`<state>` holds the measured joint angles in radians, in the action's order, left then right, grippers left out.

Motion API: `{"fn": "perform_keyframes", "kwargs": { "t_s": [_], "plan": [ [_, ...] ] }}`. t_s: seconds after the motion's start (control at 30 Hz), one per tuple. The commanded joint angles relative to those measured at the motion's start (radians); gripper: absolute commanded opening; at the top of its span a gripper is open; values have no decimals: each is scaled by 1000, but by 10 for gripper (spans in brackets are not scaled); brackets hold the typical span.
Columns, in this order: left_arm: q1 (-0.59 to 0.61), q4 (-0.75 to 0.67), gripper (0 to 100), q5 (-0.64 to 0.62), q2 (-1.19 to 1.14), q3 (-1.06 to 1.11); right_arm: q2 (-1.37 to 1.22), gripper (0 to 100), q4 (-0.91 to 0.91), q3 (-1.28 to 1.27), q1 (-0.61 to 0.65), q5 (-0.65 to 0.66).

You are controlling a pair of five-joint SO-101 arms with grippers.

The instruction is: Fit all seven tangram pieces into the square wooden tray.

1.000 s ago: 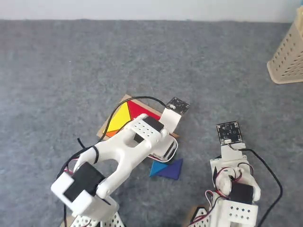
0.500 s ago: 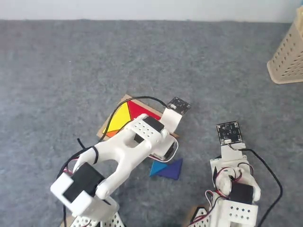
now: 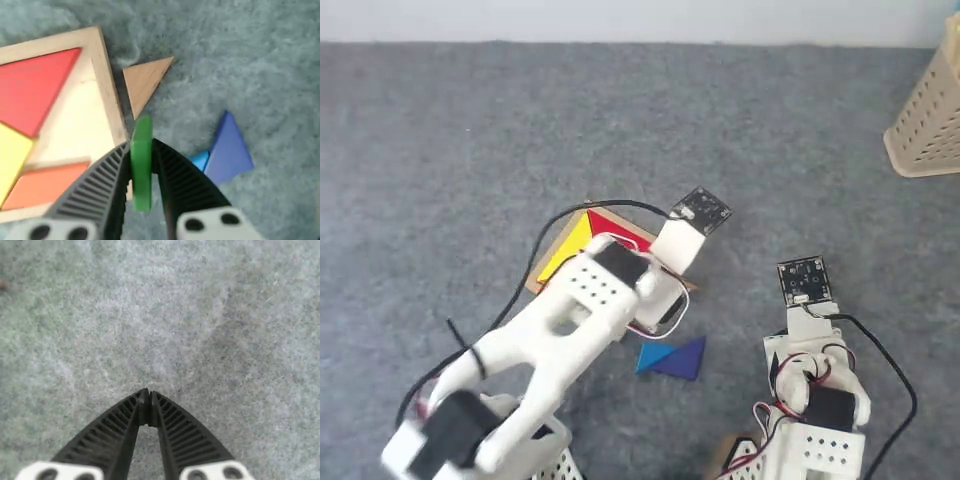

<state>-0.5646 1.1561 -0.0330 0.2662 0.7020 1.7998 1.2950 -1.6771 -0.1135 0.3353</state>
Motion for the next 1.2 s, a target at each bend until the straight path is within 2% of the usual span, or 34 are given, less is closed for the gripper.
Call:
{"fn": "perform_keyframes", "kwargs": {
  "t_s": [0.0,0.1,0.23,0.33,0.57,0.87,1.07,1.17],
  "plan": [
    [71,26,20,101,143,31,15,6,-13,-6,-12,11],
    [203,-49,20,190,193,88,15,6,-13,-6,-12,11],
    [377,-229,20,249,206,160,15,6,-13,-6,-12,11],
    [422,-354,20,292,206,223,15,6,-13,-6,-12,11],
    [381,-397,20,393,206,286,15,6,-13,-6,-12,11],
    [365,-416,20,387,209,309,15,6,-13,-6,-12,11],
    [164,-338,20,304,213,300,15,6,-13,-6,-12,11],
    [110,-336,20,299,209,295,15,6,-13,-6,-12,11]
  ]
}}
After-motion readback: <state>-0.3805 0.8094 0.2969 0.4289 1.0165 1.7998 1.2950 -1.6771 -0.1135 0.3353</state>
